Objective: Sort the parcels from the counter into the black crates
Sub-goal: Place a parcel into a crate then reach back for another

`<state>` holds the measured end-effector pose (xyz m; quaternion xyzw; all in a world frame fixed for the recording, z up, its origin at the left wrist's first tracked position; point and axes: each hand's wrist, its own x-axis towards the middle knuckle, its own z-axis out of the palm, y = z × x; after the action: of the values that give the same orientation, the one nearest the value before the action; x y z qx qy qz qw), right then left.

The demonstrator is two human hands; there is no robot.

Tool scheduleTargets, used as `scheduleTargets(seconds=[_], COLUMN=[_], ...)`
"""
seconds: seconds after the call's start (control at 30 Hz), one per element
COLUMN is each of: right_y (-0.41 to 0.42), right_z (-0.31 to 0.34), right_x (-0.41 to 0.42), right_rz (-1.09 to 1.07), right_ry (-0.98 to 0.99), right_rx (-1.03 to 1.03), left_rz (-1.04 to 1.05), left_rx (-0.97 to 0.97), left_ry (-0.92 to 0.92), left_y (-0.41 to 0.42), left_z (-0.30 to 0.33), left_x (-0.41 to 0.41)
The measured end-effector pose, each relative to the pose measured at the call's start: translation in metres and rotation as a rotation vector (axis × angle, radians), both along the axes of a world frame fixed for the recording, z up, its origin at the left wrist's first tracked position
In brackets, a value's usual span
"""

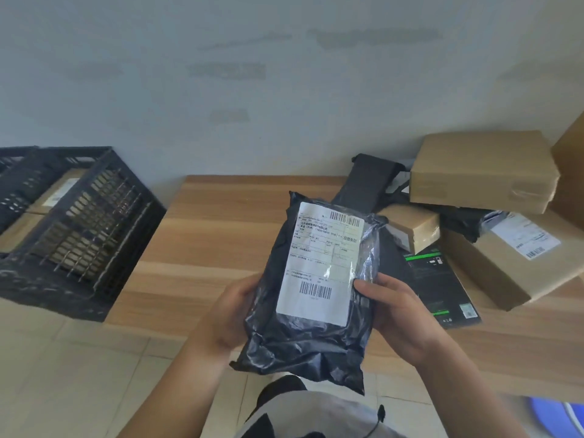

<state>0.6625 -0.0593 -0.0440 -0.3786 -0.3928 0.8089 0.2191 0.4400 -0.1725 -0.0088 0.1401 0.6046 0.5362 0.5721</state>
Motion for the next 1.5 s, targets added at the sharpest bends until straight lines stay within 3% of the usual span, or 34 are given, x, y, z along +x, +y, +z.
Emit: scheduleTargets(seconds=[0.1,0.3,0.5,0.67,0.83,0.9,1.07,1.2,1.5], right_y=[0.002,0.0,-0.003,0.0,0.005,0.005,0.004,0.001,-0.013], right_z=[0.016,0.034,0.04,0.041,0.039,0.039,0.038,0.037,0.035], right_x=[0.015,0.031,0.042,0.051,0.069,0.075,0.082,0.08,0.058], right_rz=[0.004,0.038,0.039,-0.005,-0.103,-0.124,-0.153,-0.144,-0.046], right_ry=[-0.024,-0.084,-0.086,-0.06,-0.001,0.008,0.035,0.044,0.073], right_rx=[0.105,0.29,0.324,0.328,0.265,0.264,0.233,0.243,0.22], left_rz=[0.0,-0.108,0.154,0.175,-0.257,-0.333,-0.223,-0.266,-0.234], left_rx=[0.122,0.22,0.306,0.36,0.267,0.217,0.187,0.153,0.057], left_ry=[0.059,0.43,0.581,0.547,0.465,0.434,0.385,0.311,0.404], left_y=[0.011,0.032,0.051,0.05,0.025,0.016,0.003,-0.004,-0.031], left_z=[0.016,0.066,0.093,0.104,0.082,0.066,0.039,0.035,0.036], left_x=[-0.015,-0.002,0.009,0.025,0.041,0.051,0.062,0.065,0.069])
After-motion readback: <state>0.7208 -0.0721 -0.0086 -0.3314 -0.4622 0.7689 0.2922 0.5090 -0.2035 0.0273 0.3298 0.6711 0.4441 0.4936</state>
